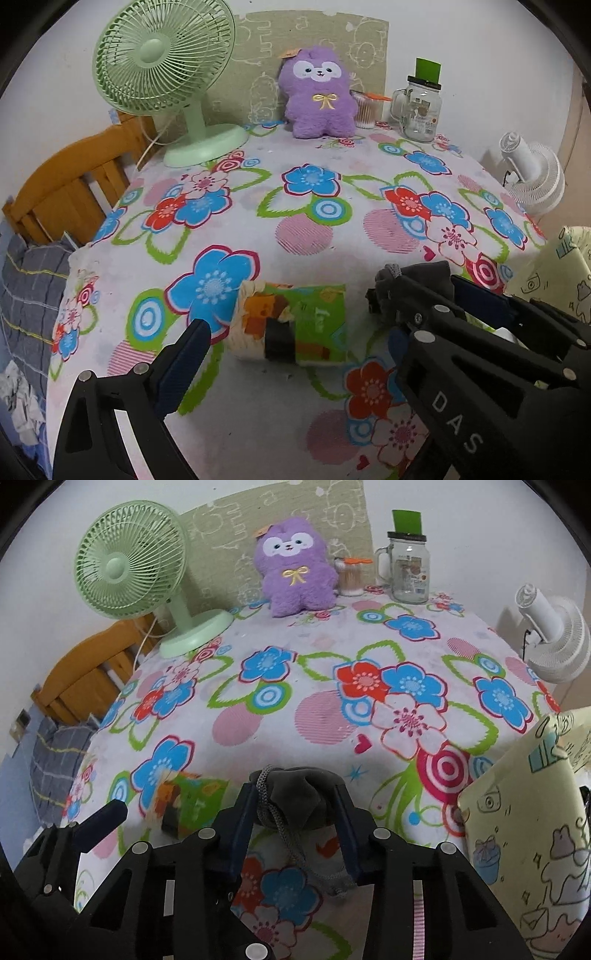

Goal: Organize soft objects
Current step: 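Grasp the green tissue pack with the left gripper while the right grasps the grey pouch, then lift the tissue pack and grey pouch and carry both over the fabric box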

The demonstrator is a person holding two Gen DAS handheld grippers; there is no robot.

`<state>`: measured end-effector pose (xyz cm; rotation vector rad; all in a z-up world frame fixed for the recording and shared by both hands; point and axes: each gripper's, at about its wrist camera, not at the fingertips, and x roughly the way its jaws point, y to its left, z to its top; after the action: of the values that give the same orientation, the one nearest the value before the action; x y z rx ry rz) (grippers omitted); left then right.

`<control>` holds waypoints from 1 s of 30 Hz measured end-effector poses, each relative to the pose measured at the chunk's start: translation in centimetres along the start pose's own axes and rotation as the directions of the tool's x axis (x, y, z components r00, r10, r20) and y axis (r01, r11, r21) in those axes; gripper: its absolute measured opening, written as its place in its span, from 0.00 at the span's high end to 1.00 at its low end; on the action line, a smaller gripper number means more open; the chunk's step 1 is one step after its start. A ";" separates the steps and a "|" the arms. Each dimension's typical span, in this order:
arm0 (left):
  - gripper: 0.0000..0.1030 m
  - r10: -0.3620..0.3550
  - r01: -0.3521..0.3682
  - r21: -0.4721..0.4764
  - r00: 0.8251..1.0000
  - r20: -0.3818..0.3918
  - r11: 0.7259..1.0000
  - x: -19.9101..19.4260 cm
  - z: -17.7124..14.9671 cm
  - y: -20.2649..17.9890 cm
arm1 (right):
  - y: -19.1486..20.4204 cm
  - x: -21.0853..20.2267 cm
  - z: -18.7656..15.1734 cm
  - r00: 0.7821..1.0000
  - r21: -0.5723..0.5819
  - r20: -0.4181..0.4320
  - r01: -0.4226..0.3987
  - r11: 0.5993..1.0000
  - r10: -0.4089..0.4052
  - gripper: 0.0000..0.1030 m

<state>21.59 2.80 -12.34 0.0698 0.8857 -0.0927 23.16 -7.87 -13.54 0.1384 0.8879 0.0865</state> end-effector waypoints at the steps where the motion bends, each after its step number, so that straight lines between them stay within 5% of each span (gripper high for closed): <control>1: 0.05 0.000 0.000 -0.003 1.000 -0.001 1.000 0.2 0.1 0.0 | 0.0 0.1 0.1 1.000 0.002 0.006 0.012 1.000 -0.012 0.57; 14: 0.28 -0.006 0.001 -0.069 0.997 -0.073 0.998 2.9 0.1 1.4 | 0.8 0.6 0.3 0.997 -0.035 0.046 0.070 0.997 -0.068 0.58; 24: 0.31 0.007 -0.009 -0.050 0.999 -0.034 0.999 1.5 0.0 1.0 | 0.7 0.2 0.0 0.998 -0.029 0.037 0.059 0.998 -0.058 0.60; 30: 0.31 0.011 -0.012 -0.054 1.000 -0.014 0.998 0.2 -0.4 0.9 | 0.7 -0.8 -0.4 0.999 -0.023 0.027 0.032 0.999 -0.031 0.69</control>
<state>21.50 3.77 -12.68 0.0252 0.9012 -0.0577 22.34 -7.24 -13.03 0.1032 0.8617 0.0658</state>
